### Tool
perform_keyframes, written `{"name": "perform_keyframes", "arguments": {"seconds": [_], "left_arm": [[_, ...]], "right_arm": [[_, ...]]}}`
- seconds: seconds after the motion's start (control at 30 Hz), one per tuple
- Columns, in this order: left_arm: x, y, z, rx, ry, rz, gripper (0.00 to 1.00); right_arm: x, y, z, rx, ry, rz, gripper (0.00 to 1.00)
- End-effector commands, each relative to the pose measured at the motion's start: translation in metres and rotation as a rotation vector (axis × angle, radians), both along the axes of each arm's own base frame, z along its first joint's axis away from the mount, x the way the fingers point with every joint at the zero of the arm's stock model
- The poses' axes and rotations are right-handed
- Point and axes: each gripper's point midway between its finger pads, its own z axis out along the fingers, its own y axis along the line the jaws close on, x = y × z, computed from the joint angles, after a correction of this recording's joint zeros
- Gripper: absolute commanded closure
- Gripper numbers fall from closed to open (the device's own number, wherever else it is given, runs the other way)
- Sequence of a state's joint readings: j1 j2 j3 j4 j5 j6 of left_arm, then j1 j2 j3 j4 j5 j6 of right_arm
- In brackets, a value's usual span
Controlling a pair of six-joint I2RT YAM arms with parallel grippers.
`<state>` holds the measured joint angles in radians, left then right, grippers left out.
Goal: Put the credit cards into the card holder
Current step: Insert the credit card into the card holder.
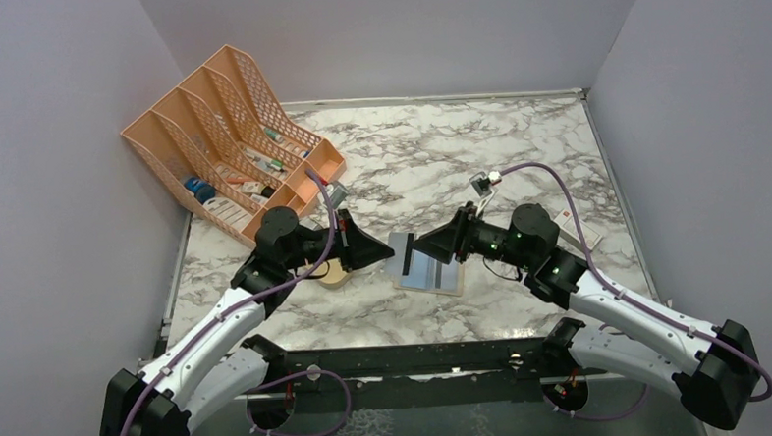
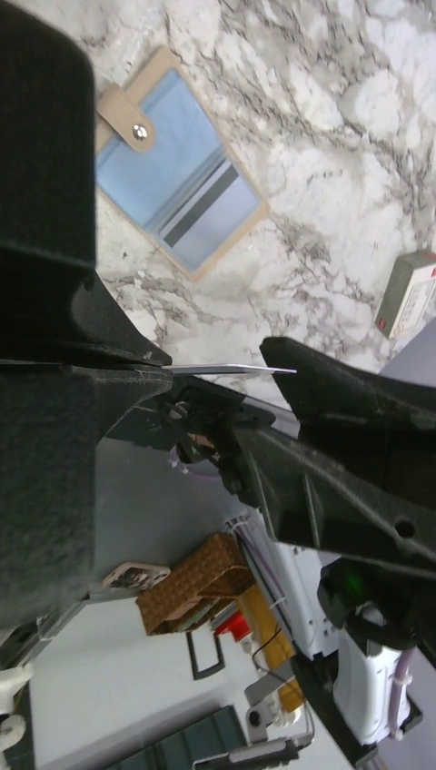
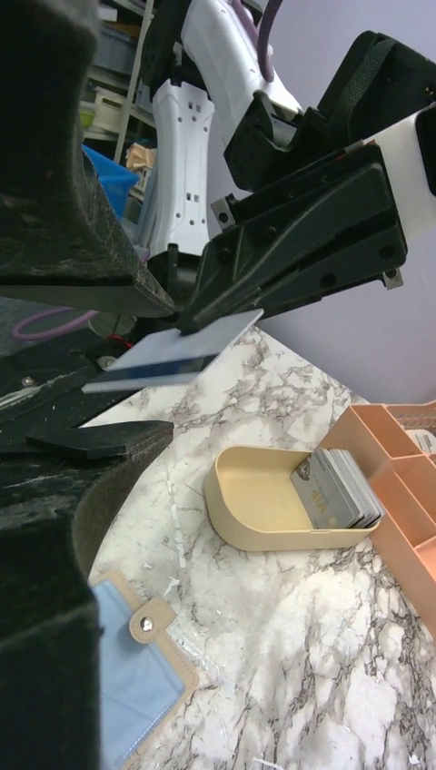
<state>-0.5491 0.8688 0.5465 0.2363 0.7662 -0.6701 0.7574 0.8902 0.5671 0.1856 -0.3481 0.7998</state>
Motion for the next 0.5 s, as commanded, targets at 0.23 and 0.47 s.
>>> {"name": "perform_keyframes", "arguments": {"seconds": [0.23, 0.47], "left_arm": [[-0.016, -0.009, 0.003, -0.047, 0.085, -0.146, 1.0], [0.013, -0.001, -0.037, 0.185, 0.074, -0.02, 0.53]], "right_arm": [[-0.002, 0.006, 0.01, 0.05, -0.04, 0.035, 0.96], [0.009, -0.009, -0.016, -0.054, -0.001, -0.071, 0.99]]}}
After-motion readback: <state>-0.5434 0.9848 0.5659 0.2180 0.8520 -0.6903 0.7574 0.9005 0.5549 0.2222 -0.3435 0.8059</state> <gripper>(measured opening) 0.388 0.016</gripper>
